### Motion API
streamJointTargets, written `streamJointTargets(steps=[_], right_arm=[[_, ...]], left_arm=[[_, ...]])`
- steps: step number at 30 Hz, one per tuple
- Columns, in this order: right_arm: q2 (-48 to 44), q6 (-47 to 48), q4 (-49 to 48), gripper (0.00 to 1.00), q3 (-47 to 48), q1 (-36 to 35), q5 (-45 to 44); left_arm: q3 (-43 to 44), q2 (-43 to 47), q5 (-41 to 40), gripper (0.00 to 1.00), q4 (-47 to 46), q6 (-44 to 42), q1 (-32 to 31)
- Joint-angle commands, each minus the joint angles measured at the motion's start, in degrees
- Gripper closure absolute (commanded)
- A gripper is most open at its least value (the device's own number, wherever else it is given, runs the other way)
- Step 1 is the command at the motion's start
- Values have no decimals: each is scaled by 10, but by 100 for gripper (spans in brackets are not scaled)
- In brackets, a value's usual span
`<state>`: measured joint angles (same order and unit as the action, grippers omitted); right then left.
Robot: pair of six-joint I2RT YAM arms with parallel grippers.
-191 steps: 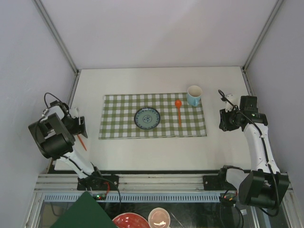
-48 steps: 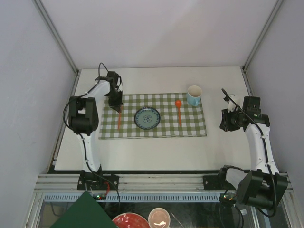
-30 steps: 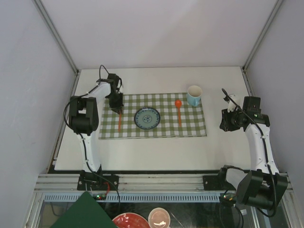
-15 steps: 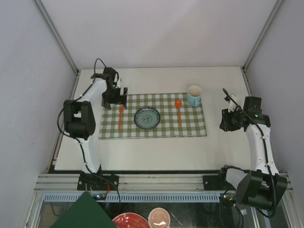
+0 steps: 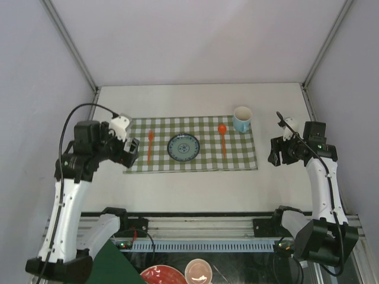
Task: Set the dinner table for one person
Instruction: Reset both arms
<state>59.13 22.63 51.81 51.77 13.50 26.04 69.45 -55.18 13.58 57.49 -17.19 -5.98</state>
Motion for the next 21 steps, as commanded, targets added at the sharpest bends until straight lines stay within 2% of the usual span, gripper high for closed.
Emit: streamJointTargets(steps=[1,4,9,21], right_arm=[[-9,20,14,35,14,-24,32],[-6,21,17,34,15,-39,31],[-24,54,47,31,14,-44,84],[-45,80,62,30,11,-34,113]], left_arm=[[-108,70,90,0,-57,-63,2],[-144,93,110,0,-88,-27,2],[-171,85,166,0,-70,-46,1],[-194,89,179,0,-73,-60,2]])
